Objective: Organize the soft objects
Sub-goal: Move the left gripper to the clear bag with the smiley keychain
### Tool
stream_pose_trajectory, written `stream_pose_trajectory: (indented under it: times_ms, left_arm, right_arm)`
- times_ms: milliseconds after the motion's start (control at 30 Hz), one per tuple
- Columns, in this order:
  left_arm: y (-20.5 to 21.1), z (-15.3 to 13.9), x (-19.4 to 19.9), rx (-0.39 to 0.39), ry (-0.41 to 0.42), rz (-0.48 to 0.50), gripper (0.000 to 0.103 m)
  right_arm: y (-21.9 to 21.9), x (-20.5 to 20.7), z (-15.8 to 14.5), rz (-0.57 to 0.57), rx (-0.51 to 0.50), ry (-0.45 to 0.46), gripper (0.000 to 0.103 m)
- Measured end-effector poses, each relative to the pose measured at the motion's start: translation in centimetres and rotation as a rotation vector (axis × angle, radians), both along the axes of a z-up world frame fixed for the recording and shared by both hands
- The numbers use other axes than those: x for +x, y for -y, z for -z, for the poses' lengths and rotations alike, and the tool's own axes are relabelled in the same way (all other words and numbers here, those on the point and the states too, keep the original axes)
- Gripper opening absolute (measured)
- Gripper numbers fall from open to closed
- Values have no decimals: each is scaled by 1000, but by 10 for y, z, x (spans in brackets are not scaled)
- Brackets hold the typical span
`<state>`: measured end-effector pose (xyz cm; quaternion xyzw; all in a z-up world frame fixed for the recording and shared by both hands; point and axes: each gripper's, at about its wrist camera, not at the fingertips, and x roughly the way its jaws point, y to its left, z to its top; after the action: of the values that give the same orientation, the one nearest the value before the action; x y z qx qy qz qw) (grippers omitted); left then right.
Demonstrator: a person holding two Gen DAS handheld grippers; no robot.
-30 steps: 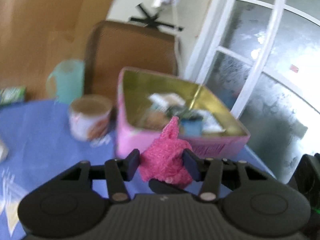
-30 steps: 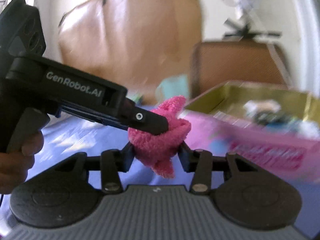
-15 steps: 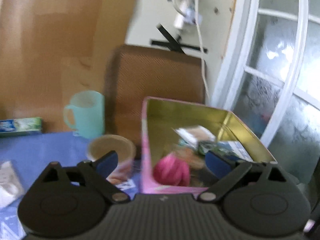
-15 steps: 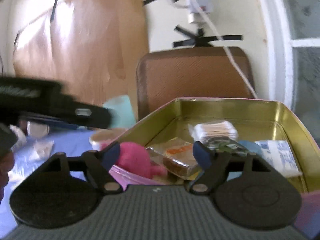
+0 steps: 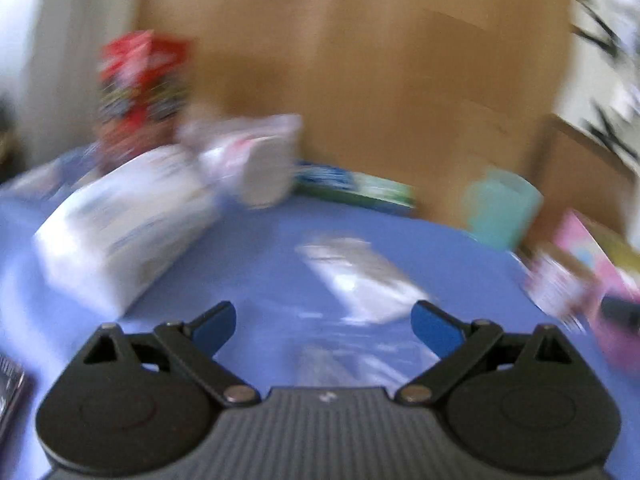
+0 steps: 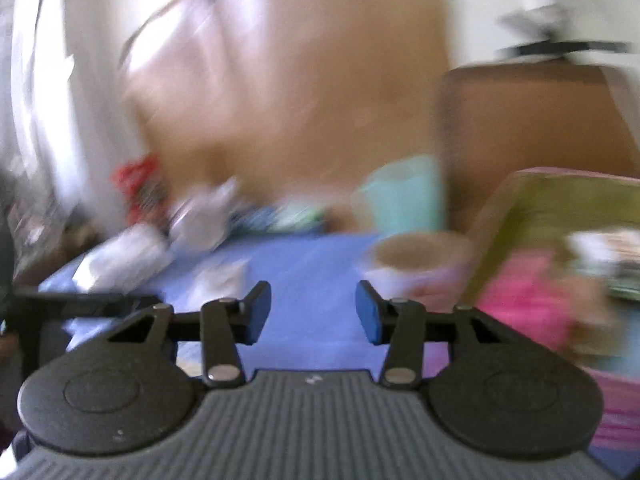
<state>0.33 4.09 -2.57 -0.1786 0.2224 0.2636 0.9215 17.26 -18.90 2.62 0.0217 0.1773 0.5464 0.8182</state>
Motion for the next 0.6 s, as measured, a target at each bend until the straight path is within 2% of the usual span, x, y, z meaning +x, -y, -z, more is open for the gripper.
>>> stream_pose_trajectory:
  times_ms: [33,67,167,233,300,367,433,533,600]
  left_arm:
    - [-10,2,-4,-45,21,-38,96]
    - [-18,2,-10,-90,58,-60,96]
    - [-26,1,-25,-114,145,-109,97]
    - [-26,0,-26,-113,154,-94,97]
    - [-23,0,-24,-98,152,-74,97]
    - [-22,1,-20,-89,150,-54,98]
    - [-21,1,-23,-92,153,-40,98]
    - [-19,4,-22,-112,156,-21,99]
    - [-16,4,-20,-120,160,26,99]
  right_arm:
    - [-23,-1,1,-31,-32,8,54]
    - [-49,-1,3,-47,-70,22,64]
    - [-108,-4,6,-86,-137,54,86]
    - [-138,-6,7,-121,-161,58,93]
    - [-168,-7,11,-136,-212,63,94]
    - [-184,-7,16,-119,-296,73,89]
    - [-178,-7,13,-116,-286,79,74]
    - [-152,-12,16,-119,-279,64,71]
    - [-129,-15,18,-118,-257,21,71]
